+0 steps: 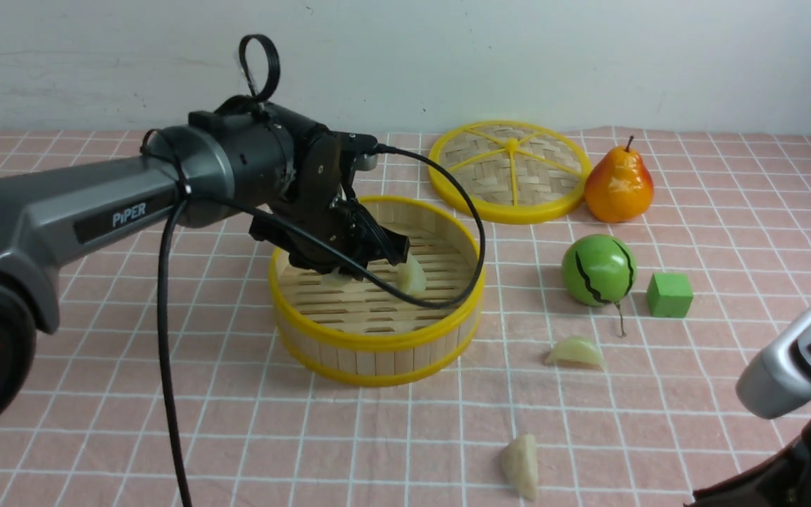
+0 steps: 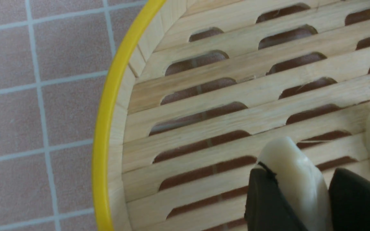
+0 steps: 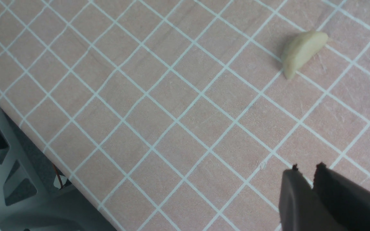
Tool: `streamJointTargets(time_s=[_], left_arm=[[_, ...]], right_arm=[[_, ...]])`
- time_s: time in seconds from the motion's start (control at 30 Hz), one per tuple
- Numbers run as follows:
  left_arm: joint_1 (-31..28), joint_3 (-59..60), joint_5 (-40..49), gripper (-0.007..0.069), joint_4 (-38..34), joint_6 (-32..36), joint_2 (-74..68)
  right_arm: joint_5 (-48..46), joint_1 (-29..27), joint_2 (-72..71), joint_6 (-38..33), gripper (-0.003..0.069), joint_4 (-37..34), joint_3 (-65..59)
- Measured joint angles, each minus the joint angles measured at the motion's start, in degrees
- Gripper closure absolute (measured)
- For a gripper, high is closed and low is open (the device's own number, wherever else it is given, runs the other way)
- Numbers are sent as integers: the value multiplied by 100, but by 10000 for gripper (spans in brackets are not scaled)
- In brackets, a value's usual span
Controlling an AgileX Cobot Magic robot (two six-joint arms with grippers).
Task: Put the dumplings into the steamer on the table with the pink tablecloth.
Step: 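Place the dumpling into the bamboo steamer basket with the left gripper, then reach for and grasp a dumpling lying on the table beside the steamer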
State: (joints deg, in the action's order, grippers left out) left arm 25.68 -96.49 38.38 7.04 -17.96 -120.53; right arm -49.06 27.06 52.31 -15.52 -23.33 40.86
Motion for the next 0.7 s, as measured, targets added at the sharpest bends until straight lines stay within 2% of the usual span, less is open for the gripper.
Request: streamJointTargets(time_s=[0.17,0.37,0.5,0.67,0.7], left_arm=[[0,0,-187,293,5,0,-124],[0,-5,-40,286,18,0,-36],[0,1,251,302,23,12,369],[0,1,704,385,191,29,1488],[0,1,875,421,211,43,1877]], right_arm=[[-11,0,116,305,570,282,0],[-31,0,258,341,568,448,41],[-119,2,511,461,566,713,271],[-152,14,1153,466,563,1046,848],[-152,67,1393,436,561,1073,1044]])
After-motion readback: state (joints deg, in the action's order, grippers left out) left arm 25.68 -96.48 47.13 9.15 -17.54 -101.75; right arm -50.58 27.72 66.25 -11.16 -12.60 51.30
